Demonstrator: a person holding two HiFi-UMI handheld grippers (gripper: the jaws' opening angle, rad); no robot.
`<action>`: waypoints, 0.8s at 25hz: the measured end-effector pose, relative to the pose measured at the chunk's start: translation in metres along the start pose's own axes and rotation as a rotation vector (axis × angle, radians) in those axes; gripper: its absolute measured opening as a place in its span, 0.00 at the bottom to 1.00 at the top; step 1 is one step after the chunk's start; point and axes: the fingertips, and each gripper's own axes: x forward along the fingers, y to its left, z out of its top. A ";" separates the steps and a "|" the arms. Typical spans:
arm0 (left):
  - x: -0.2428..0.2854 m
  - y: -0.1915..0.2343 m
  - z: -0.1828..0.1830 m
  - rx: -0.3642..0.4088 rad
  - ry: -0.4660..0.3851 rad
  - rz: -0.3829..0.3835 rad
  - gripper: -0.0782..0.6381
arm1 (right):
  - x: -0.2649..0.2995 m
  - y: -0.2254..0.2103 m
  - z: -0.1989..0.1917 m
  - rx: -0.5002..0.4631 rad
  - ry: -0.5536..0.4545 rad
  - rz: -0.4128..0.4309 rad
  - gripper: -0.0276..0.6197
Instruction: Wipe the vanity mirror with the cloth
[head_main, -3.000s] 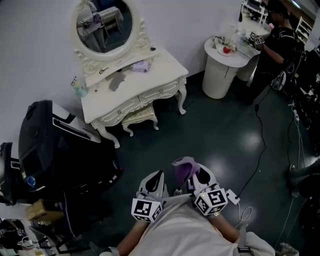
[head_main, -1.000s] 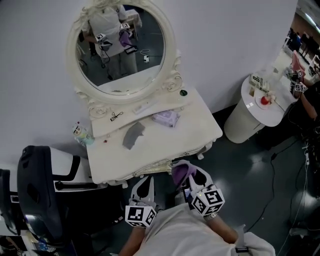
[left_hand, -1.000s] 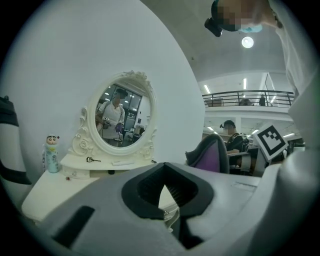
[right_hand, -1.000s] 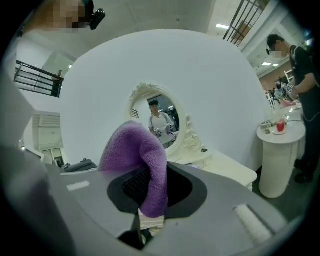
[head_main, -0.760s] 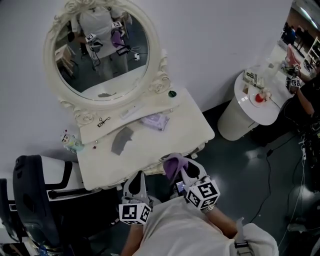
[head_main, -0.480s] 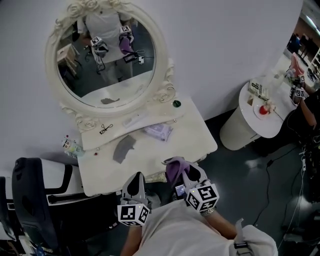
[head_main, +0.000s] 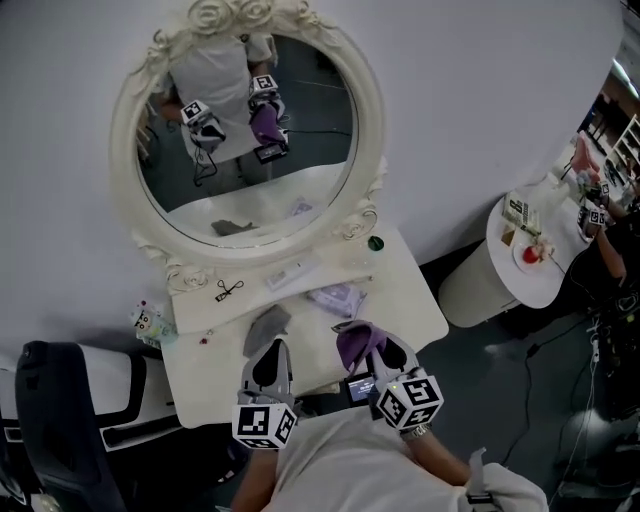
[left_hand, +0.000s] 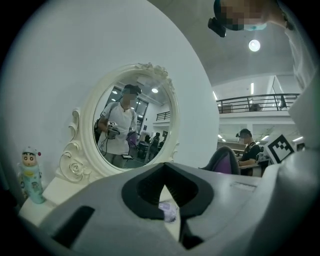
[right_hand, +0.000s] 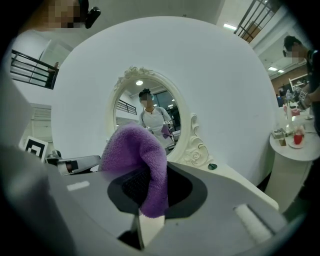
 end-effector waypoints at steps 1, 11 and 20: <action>0.002 0.009 0.004 -0.003 0.004 -0.006 0.11 | 0.009 0.003 0.002 0.002 -0.002 -0.013 0.14; 0.023 0.102 0.045 -0.003 0.008 0.034 0.11 | 0.089 0.038 0.042 -0.007 -0.063 -0.049 0.14; 0.061 0.130 0.095 0.030 -0.007 0.064 0.11 | 0.156 0.026 0.135 -0.004 -0.149 0.006 0.14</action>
